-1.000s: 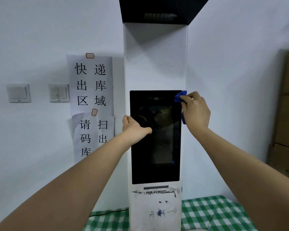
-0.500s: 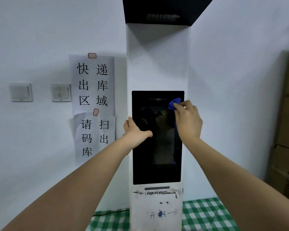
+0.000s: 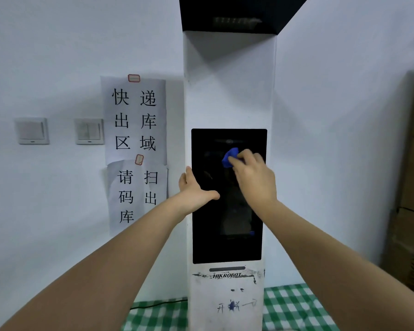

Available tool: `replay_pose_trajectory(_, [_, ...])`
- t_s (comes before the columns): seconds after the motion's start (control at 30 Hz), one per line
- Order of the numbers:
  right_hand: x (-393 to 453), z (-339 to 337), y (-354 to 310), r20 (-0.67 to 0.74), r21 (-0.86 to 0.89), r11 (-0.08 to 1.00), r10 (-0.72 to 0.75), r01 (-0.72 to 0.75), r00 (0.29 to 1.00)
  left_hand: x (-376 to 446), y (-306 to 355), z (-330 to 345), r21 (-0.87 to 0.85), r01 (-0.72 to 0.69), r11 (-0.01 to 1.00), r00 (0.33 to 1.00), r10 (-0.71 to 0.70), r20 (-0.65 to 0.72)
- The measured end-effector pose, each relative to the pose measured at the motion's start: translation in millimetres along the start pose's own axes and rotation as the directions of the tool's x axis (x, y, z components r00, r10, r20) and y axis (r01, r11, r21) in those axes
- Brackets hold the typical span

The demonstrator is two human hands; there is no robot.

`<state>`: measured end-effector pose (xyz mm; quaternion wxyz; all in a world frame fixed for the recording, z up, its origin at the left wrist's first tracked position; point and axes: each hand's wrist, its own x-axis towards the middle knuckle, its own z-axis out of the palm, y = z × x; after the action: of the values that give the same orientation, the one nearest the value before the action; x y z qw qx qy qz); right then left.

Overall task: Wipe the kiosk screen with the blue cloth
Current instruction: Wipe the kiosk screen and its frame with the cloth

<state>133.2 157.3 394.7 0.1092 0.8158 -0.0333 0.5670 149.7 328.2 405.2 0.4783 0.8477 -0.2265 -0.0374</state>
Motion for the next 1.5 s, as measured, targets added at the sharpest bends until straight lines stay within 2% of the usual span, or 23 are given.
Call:
replay_pose_trajectory(0.07, [6.3,-2.5,9.5,0.031,-0.066,0.983,-0.170,0.172,0.985,-0.3,-0.4,-0.9,0.003,-0.002,1.000,1.000,0.002,0.009])
replay_pose_trajectory(0.1, [11.1,-4.4,15.4,0.036,-0.079,0.979,-0.185,0.187,0.982,-0.5,-0.5,-1.2,0.005,-0.002,1.000,1.000,0.002,0.014])
replay_pose_trajectory(0.13, [15.0,-6.7,19.4,0.029,-0.084,0.986,-0.140,0.142,0.990,-1.1,-0.6,-1.5,0.006,-0.002,1.000,1.000,0.002,0.016])
replay_pose_trajectory(0.23, [21.2,-8.0,12.0,-0.059,0.064,0.972,0.228,-0.225,0.972,-1.6,-1.6,-1.6,0.002,-0.006,1.000,1.000,0.006,0.016])
replay_pose_trajectory(0.3, [16.7,-2.3,-6.4,-0.082,0.144,0.945,0.307,-0.294,0.948,-1.7,-2.6,-1.5,-0.009,-0.012,1.000,1.000,0.012,0.011])
replay_pose_trajectory(0.4, [6.8,6.2,-18.2,-0.065,0.042,0.998,0.057,-0.054,0.996,-0.5,-4.2,-2.1,-0.013,-0.016,1.000,1.000,0.016,0.012])
replay_pose_trajectory(0.47, [8.0,1.5,-11.0,-0.013,-0.043,0.986,-0.163,0.163,0.986,-0.5,-4.6,-2.6,-0.010,-0.016,1.000,1.000,0.016,0.020])
replay_pose_trajectory(0.53, [17.0,-5.5,1.2,0.008,-0.079,0.965,-0.250,0.250,0.968,-0.2,-5.5,-3.1,-0.009,-0.017,1.000,1.000,0.017,0.022])
replay_pose_trajectory(0.57, [21.7,-8.1,6.2,-0.004,-0.085,0.976,-0.202,0.201,0.979,-0.3,-5.7,-3.4,-0.012,-0.017,1.000,1.000,0.017,0.024])
replay_pose_trajectory(0.63, [26.9,-8.9,7.4,-0.074,-0.022,0.998,0.058,-0.060,0.996,-0.7,-6.3,-3.7,-0.020,-0.018,1.000,0.999,0.019,0.036])
replay_pose_trajectory(0.7, [24.4,-5.4,-9.1,-0.116,0.060,0.972,0.233,-0.227,0.966,0.4,-7.7,-4.1,-0.026,-0.021,0.999,0.999,0.022,0.038])
replay_pose_trajectory(0.77, [16.1,0.8,-28.6,-0.091,0.038,0.989,0.144,-0.141,0.985,1.5,-9.9,-4.4,-0.044,-0.013,0.999,0.999,0.014,0.035])
replay_pose_trajectory(0.87, [9.9,0.0,-32.9,0.013,-0.049,0.980,-0.193,0.194,0.981,3.8,-15.5,-7.6,-0.053,0.010,0.999,0.999,-0.008,0.053])
replay_pose_trajectory(0.93, [19.1,-3.4,-22.7,0.028,-0.072,0.968,-0.240,0.242,0.970,4.5,-17.9,-10.3,-0.055,0.020,0.998,0.997,-0.016,0.074])
replay_pose_trajectory(1.0, [29.5,-4.1,-16.7,-0.041,-0.038,0.998,-0.059,0.058,0.997,4.1,-17.7,-10.8,-0.066,0.019,0.998,0.997,-0.014,0.079])
replay_pose_trajectory(1.07, [34.3,-2.5,-23.7,-0.124,0.053,0.986,0.166,-0.160,0.978,3.7,-16.6,-9.0,-0.079,0.011,0.997,0.998,-0.006,0.068])
replay_pose_trajectory(1.1, [33.9,-1.0,-30.9,-0.140,0.082,0.977,0.209,-0.199,0.968,3.2,-16.3,-8.1,-0.083,0.008,0.997,0.998,-0.003,0.061])
replay_pose_trajectory(1.13, [31.3,1.6,-38.2,-0.131,0.081,0.979,0.194,-0.185,0.972,3.0,-16.8,-7.4,-0.087,0.008,0.996,0.998,-0.003,0.056])
replay_pose_trajectory(1.2, [22.0,5.1,-46.5,-0.069,0.024,1.000,0.018,-0.016,0.997,3.1,-18.6,-6.4,-0.089,0.007,0.996,0.999,-0.003,0.046])
replay_pose_trajectory(1.27, [14.6,3.2,-44.2,0.018,-0.033,0.973,-0.228,0.228,0.974,3.6,-20.2,-7.0,-0.080,0.014,0.997,0.999,-0.010,0.049])
replay_pose_trajectory(1.33, [20.9,-1.5,-35.1,0.052,-0.081,0.942,-0.323,0.327,0.945,4.2,-20.3,-8.5,-0.066,0.024,0.998,0.998,-0.020,0.056])
replay_pose_trajectory(1.37, [26.8,-3.2,-30.9,0.041,-0.092,0.951,-0.293,0.296,0.955,4.5,-20.4,-9.5,-0.063,0.030,0.998,0.998,-0.026,0.060])
replay_pose_trajectory(1.5, [36.9,-1.2,-36.6,-0.086,-0.025,0.998,0.048,-0.051,0.995,5.3,-19.9,-13.1,-0.068,0.028,0.997,0.996,-0.022,0.085])
